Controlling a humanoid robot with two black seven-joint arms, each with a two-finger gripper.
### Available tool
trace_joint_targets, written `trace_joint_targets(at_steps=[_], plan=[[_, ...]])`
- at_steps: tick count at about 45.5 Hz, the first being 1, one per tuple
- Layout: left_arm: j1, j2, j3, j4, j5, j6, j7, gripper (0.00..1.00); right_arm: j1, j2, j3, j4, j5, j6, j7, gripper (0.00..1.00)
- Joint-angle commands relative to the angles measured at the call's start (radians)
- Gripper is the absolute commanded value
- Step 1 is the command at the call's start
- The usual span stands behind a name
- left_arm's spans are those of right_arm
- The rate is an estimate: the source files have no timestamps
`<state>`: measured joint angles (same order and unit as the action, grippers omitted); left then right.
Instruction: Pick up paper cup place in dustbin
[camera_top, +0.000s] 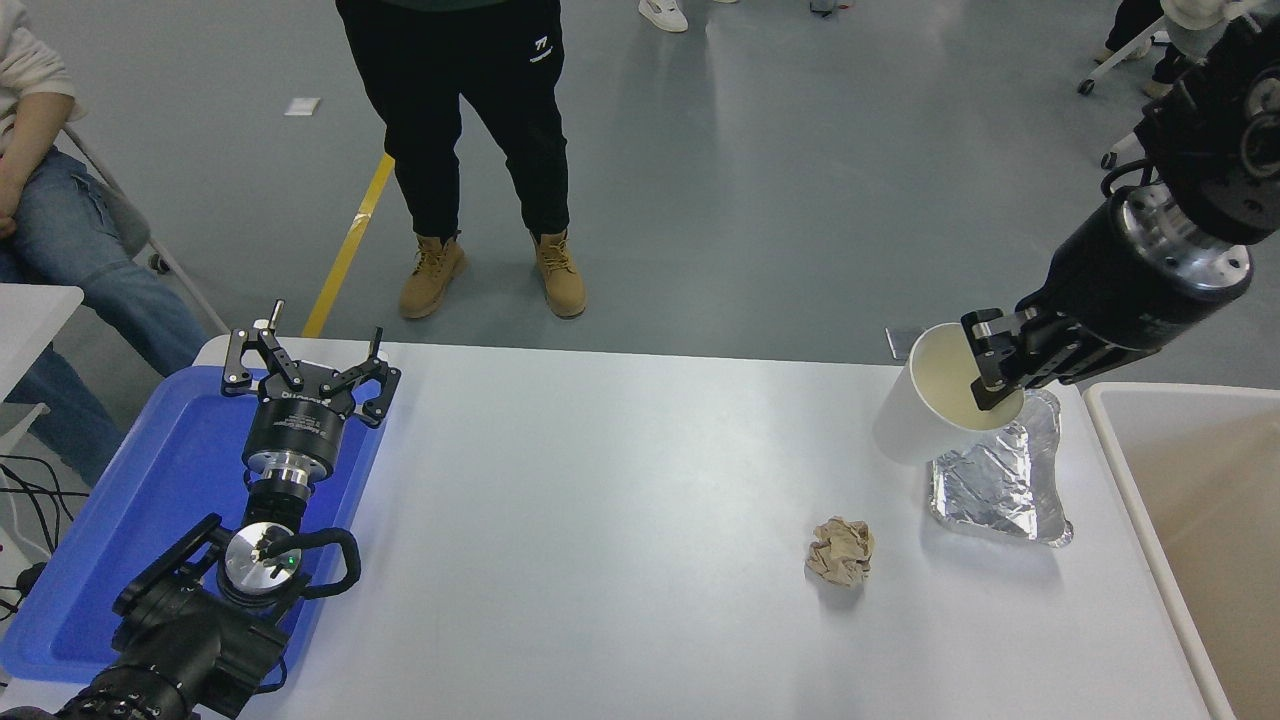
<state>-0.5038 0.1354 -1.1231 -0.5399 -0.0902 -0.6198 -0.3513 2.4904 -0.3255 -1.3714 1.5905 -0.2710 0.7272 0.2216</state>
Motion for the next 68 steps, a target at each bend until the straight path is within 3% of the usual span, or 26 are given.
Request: trace_joint_targets(at_steps=[1, 24, 44, 62, 68], plan=[[-0.001, 0.000, 0.000, 0.000, 0.000, 0.000, 0.000, 1.00, 0.033, -0.038, -0.051, 0.013, -0.025, 0.014, -0.004, 0.00], [-0.001, 0.000, 0.000, 0.000, 0.000, 0.000, -0.001, 1.00, -0.011, -0.285, -0.104, -0.096, -0.367, 0.009, 0.007, 0.00], [-0.001, 0.000, 0.000, 0.001, -0.002, 0.000, -0.005, 1.00, -0.301, -0.543, 0.093, -0.464, -0.626, 0.009, 0.015, 0.00], [-0.001, 0.000, 0.000, 0.001, -0.002, 0.000, -0.005, 1.00, -0.623, -0.581, 0.261, -0.702, -0.738, -0.052, 0.018, 0.00], [-0.001, 0.000, 0.000, 0.001, -0.002, 0.000, -0.005, 1.00, -0.721, -0.572, 0.262, -0.770, -0.743, -0.103, 0.051, 0.00]])
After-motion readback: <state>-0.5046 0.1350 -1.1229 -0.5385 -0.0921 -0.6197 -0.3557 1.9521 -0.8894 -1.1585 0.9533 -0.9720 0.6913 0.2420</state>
